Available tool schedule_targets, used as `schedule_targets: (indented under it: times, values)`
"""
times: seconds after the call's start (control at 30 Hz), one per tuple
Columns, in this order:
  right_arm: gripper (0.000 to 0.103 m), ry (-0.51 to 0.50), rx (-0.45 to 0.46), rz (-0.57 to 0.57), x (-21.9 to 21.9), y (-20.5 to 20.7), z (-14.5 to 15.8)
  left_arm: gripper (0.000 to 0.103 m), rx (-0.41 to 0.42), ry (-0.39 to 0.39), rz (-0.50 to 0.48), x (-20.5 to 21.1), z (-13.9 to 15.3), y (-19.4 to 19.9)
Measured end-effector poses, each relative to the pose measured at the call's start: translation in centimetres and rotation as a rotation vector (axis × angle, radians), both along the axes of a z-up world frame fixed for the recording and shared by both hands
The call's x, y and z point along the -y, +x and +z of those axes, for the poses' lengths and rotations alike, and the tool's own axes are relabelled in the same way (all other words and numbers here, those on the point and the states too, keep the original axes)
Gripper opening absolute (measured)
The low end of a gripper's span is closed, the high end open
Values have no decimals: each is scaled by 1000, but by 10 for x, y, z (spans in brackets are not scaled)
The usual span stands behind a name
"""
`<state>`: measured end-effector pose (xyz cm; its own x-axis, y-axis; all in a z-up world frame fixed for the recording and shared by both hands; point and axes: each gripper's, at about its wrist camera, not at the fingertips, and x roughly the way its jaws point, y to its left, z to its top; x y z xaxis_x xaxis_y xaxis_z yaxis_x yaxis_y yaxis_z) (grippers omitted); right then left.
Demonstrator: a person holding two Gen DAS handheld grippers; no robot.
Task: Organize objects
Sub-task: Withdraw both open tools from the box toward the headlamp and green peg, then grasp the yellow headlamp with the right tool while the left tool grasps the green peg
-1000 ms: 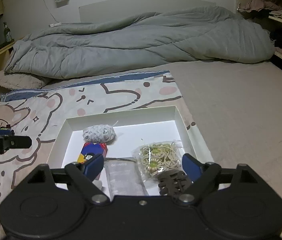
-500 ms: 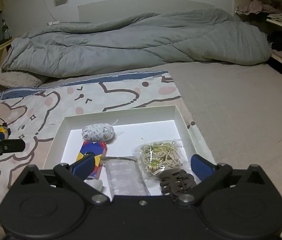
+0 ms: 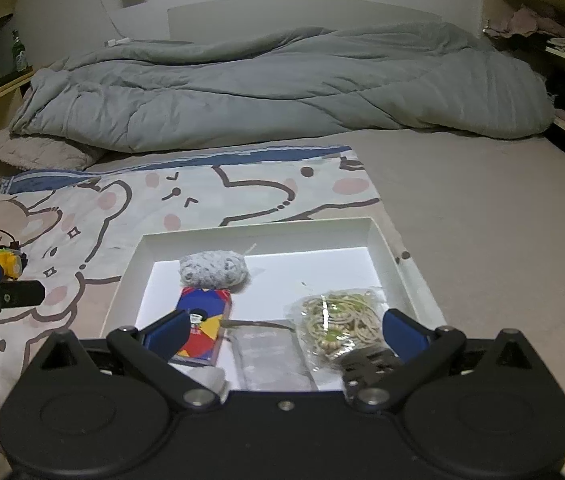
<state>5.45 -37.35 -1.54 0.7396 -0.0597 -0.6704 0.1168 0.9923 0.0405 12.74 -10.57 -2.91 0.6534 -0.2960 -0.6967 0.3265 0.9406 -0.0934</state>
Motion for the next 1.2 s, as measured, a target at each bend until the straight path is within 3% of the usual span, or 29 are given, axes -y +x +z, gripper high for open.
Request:
schedule_targets:
  times: [0.83, 1.2]
  values:
    - [103, 53, 46, 234, -151, 67, 13, 103, 36, 34, 194, -151, 14, 13]
    - [103, 80, 57, 313, -205, 84, 8, 103, 51, 35, 230, -200, 17, 14]
